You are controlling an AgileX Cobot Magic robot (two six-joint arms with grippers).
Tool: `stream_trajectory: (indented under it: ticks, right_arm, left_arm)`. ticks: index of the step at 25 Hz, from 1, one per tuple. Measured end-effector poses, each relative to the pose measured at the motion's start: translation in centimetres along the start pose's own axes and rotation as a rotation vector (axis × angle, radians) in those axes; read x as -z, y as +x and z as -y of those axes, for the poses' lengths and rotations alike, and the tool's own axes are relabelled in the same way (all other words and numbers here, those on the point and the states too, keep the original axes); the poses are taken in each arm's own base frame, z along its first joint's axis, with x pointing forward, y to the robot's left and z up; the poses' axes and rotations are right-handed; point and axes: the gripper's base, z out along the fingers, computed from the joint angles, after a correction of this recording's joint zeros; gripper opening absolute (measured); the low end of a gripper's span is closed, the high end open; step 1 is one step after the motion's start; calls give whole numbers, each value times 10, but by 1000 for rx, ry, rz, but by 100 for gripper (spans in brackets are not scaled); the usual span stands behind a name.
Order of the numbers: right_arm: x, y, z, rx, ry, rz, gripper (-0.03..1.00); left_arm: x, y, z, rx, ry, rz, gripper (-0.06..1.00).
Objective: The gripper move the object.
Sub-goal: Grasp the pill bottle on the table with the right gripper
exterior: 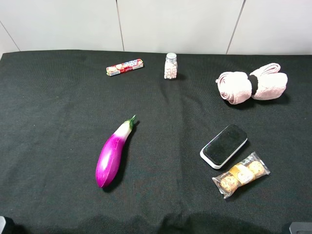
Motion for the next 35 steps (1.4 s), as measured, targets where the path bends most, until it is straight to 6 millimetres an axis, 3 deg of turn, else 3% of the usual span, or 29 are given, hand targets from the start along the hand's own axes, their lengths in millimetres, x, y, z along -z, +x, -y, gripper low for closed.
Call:
stream_trajectory:
  ticks: [30,35]
  right_arm:
    - [0,0,-3,-23,-37,5,69]
    - [-9,-10,-4,-50,-69,-65,69]
  left_arm:
    - [0,0,0,0,0,0,99]
    - [0,0,0,0,0,0,99]
